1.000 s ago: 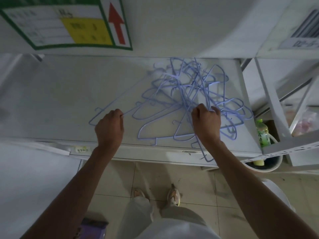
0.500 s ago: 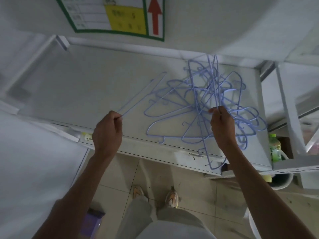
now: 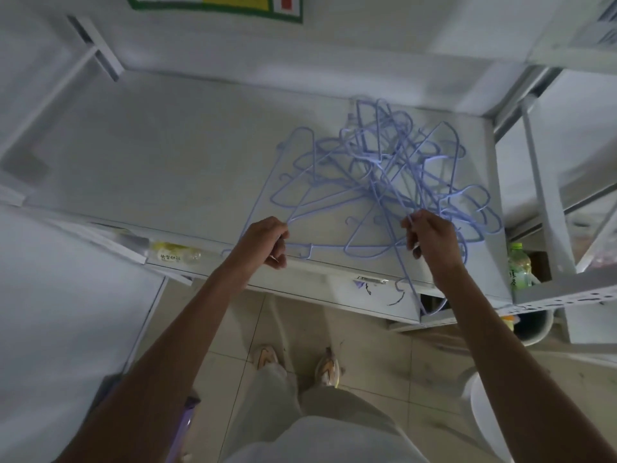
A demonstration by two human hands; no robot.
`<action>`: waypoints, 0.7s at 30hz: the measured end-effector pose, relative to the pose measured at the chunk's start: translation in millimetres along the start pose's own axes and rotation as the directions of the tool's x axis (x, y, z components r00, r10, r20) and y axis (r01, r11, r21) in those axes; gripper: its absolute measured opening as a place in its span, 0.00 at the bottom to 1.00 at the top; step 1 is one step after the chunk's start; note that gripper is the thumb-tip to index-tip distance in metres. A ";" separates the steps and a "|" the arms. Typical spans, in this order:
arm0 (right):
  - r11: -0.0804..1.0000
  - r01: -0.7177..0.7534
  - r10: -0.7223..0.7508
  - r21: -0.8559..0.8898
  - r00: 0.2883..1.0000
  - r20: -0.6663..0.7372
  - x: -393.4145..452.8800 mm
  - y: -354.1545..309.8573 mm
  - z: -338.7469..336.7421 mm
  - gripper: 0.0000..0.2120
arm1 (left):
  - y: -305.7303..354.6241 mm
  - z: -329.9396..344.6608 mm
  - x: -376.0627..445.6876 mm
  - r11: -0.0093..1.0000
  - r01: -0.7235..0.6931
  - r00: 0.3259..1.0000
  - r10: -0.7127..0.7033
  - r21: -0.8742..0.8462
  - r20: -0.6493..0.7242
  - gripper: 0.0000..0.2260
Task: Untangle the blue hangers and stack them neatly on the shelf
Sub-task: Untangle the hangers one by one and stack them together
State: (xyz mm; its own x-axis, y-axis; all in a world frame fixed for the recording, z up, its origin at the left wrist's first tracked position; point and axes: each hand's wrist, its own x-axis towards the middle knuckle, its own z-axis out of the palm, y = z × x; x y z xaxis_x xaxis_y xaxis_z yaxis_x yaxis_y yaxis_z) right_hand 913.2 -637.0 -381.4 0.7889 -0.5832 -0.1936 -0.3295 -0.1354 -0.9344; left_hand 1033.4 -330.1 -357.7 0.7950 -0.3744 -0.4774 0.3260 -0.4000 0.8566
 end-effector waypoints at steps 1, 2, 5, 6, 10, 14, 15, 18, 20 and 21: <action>1.000 0.002 -0.002 -0.025 1.000 -0.015 0.7 -0.3 -0.6 0.14 | 1.8 1.2 0.7 1.000 -0.019 1.000 0.019 0.014 -0.003 0.13; 0.997 0.018 -0.021 -0.070 0.999 -0.037 1.7 0.0 -1.2 0.15 | 3.0 2.9 1.3 0.999 -0.041 0.999 0.041 0.024 -0.007 0.17; 0.984 0.095 -0.113 -0.150 0.986 -0.121 7.2 -5.2 -3.4 0.14 | 9.7 8.7 2.6 0.995 -0.098 0.993 0.096 -0.023 -0.070 0.22; 0.986 0.097 -0.118 -0.135 0.980 -0.157 10.1 -10.6 -4.7 0.13 | 13.3 9.5 2.1 0.990 -0.132 0.986 0.126 -0.051 -0.108 0.22; 0.995 0.098 -0.100 -0.024 0.936 -0.338 25.7 -32.9 -13.5 0.14 | 22.0 11.4 -4.8 0.944 -0.312 0.927 0.276 -0.112 -0.254 0.22; 0.988 0.146 -0.110 0.059 0.907 -0.407 29.6 -47.5 -17.7 0.12 | 24.8 15.4 -15.4 0.900 -0.402 0.883 0.331 -0.170 -0.332 0.22; 0.983 0.172 -0.136 0.055 0.903 -0.408 25.2 -49.8 -15.2 0.13 | 25.4 16.6 -17.8 0.891 -0.418 0.877 0.347 -0.174 -0.332 0.22; 0.970 0.239 -0.211 0.031 0.903 -0.374 -1.1 -55.4 -0.3 0.14 | 24.5 19.4 -25.1 0.874 -0.470 0.854 0.414 -0.125 -0.316 0.20; 0.968 0.251 -0.228 0.028 0.917 -0.327 -21.7 -56.8 14.6 0.14 | 21.8 23.9 -30.1 0.873 -0.484 0.840 0.442 -0.065 -0.313 0.19; 0.968 0.252 -0.234 0.019 0.923 -0.306 -31.8 -57.2 23.8 0.13 | 20.7 26.9 -32.6 0.873 -0.487 0.837 0.454 -0.037 -0.307 0.18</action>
State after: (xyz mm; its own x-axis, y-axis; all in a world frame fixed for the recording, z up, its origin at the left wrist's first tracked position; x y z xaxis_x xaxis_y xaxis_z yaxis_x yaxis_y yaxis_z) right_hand 919.2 -591.7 -329.0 0.6464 -0.7516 0.1317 -0.1105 -0.2630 -0.9585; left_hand 1000.5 -348.7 -329.7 0.9701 -0.2378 0.0496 -0.0836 -0.1353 0.9873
